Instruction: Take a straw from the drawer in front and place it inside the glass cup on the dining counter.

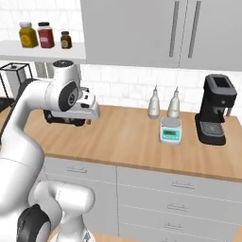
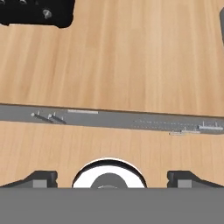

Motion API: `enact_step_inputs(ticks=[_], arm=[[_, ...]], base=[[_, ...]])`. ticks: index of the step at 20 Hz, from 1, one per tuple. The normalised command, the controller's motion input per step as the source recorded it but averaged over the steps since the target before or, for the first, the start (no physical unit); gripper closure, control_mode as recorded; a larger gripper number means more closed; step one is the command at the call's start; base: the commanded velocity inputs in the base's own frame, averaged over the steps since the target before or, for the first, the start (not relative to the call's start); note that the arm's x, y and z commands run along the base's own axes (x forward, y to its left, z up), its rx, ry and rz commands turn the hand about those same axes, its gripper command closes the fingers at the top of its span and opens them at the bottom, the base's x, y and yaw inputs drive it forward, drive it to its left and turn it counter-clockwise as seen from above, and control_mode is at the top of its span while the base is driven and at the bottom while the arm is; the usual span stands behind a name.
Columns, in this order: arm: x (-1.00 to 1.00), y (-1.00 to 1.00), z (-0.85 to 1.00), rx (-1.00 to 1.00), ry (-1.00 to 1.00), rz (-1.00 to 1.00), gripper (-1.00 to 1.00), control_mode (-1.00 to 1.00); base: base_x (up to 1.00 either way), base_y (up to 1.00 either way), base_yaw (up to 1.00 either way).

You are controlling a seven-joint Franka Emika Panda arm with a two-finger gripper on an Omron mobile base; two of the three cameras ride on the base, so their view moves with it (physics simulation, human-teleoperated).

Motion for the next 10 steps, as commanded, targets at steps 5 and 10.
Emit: enact_step_inputs(ticks=[5, 10], arm=[[-0.41, -0.69, -0.06, 0.21, -0.11, -0.13, -1.00, -1.00], [-0.30, -1.00, -0.40, 0.38, -0.10, -0.32, -1.00, -1.00]], base=[[-0.08, 0.00, 0.00], [0.00, 0.00, 0.00]])
